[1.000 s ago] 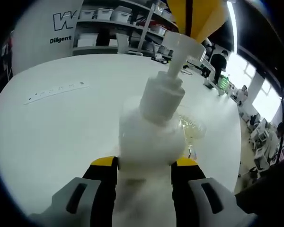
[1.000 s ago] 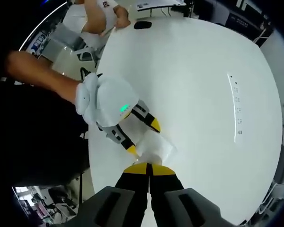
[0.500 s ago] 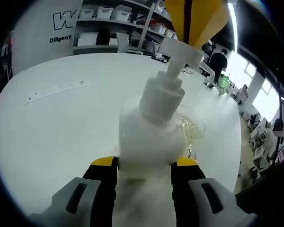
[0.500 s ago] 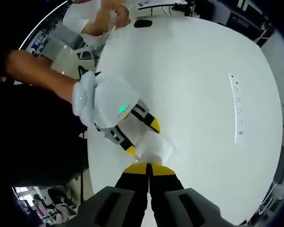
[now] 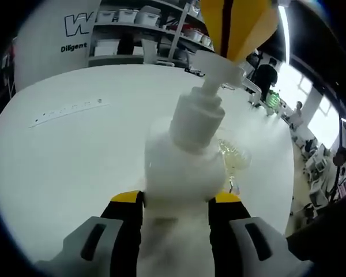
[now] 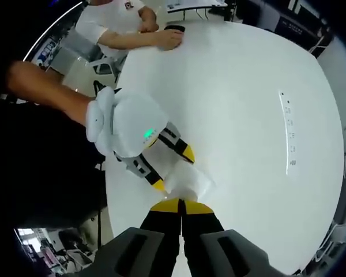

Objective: Hold the bottle steady, press the pump all the way down and release, and repeat the specified number of times to dispense into the cup

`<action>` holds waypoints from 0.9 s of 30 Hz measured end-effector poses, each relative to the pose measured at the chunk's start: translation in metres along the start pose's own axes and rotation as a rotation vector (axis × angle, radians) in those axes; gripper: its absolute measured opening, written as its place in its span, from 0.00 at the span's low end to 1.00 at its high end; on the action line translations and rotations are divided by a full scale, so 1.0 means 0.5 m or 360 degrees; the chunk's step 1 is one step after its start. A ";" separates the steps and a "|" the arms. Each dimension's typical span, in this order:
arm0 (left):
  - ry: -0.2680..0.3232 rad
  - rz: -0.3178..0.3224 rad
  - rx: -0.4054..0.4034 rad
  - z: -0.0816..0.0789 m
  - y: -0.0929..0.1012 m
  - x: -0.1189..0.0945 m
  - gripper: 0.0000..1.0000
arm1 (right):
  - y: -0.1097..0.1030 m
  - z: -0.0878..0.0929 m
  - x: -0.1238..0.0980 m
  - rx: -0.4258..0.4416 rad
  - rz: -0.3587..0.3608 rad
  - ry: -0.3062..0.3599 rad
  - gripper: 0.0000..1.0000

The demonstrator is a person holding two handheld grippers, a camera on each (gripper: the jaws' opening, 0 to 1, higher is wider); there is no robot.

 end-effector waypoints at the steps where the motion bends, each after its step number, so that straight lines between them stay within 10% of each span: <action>1: -0.0001 0.0000 0.0000 0.000 0.000 0.000 0.44 | 0.000 0.000 0.000 0.0000 0.0000 -0.0004 0.00; 27: -0.0002 -0.0006 -0.0013 0.001 -0.002 0.001 0.44 | 0.000 -0.005 0.008 -0.0010 -0.0001 -0.0005 0.00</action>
Point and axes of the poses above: the point that each gripper's makers call its tool centre point, and the gripper's own axes: x roughly forward along the fingers, y roughly to its right, z roughly out of its underside, the point moved 4 cm from there along -x, roughly backward along the fingers, and after that the axes turned 4 degrees about x, right-handed, at the moved point
